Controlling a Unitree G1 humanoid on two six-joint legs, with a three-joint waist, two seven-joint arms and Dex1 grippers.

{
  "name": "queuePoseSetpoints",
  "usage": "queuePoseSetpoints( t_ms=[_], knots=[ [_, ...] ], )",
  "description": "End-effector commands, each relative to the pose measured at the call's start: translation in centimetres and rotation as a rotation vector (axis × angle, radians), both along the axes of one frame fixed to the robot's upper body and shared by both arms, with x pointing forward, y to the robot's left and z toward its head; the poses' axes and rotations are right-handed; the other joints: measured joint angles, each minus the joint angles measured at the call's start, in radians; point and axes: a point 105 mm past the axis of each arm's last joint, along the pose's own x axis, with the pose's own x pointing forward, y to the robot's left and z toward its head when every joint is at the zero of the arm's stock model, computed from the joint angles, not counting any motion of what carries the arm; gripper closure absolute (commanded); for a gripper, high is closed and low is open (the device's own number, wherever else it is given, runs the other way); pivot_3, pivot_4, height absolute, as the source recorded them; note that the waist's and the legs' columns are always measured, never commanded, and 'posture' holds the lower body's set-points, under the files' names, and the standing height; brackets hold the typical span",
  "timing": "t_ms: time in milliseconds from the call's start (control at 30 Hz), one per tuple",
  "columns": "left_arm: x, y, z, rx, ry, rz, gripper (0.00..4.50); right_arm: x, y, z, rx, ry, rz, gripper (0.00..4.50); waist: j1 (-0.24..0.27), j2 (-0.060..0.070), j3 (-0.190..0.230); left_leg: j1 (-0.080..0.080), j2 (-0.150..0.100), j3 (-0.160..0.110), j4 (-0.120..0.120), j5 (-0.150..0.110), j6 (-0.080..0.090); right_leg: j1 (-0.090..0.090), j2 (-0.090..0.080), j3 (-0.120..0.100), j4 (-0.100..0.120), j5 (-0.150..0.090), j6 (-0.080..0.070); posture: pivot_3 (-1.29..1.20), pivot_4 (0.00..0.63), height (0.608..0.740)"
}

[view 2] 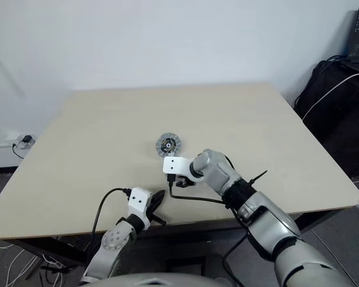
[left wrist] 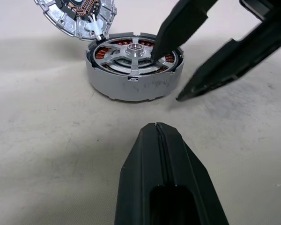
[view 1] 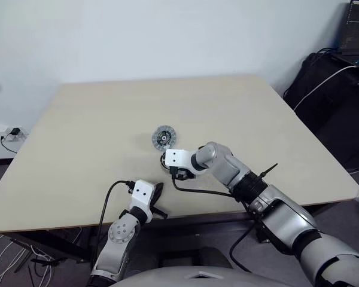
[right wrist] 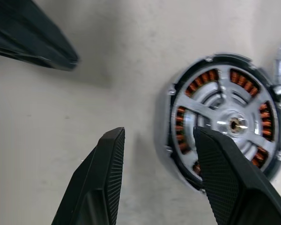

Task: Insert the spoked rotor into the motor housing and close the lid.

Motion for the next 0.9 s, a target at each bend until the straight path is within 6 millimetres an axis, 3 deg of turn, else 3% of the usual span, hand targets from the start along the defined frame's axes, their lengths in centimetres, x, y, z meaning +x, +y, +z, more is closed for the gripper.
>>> queuePoseSetpoints(
  t_ms=[33, 333, 433, 633, 900],
  knots=[
    [0.6, -0.2, 1.1, -0.016, -0.05, 0.004, 4.5, 1.0, 0.4, 1.1, 0.009, -0.031, 0.004, 2.02, -0.001, 0.0, 0.0, 0.0, 0.0, 0.0, 0.0, 0.0, 0.0, 0.0, 0.0, 0.0, 0.0, 0.0, 0.0, 0.0, 0.0, 0.74],
    [0.6, -0.3, 1.1, -0.02, -0.052, 0.015, 4.5, 1.0, -0.2, -0.2, -0.057, 0.024, 0.0, 2.02, 0.0, 0.001, 0.0, 0.001, 0.0, 0.0, 0.0, 0.0, 0.0, 0.0, 0.0, 0.0, 0.0, 0.0, -0.001, 0.0, 0.0, 0.74],
    [0.6, -0.3, 1.1, -0.022, -0.052, 0.02, 4.5, 1.0, -0.3, -0.5, -0.068, 0.032, -0.008, 2.55, -0.001, 0.001, -0.001, 0.001, 0.0, 0.0, 0.0, 0.0, -0.001, 0.001, 0.0, 0.0, 0.001, 0.0, -0.001, 0.0, 0.0, 0.74],
    [0.6, -0.3, 1.1, -0.023, -0.051, 0.024, 4.5, 1.3, -0.4, -0.7, -0.076, 0.032, -0.026, 4.41, -0.003, 0.002, -0.003, 0.002, 0.0, -0.001, 0.0, 0.001, -0.001, 0.001, 0.0, 0.0, 0.001, 0.001, -0.001, 0.0, 0.0, 0.74],
    [0.7, -0.4, 1.1, -0.025, -0.052, 0.017, 4.5, 1.5, -0.8, -0.8, -0.058, 0.042, -0.078, 4.48, -0.002, 0.002, -0.004, 0.003, 0.0, -0.001, 0.0, 0.003, -0.002, 0.002, 0.0, -0.001, 0.001, 0.001, 0.0, 0.0, 0.0, 0.74]
  ],
)
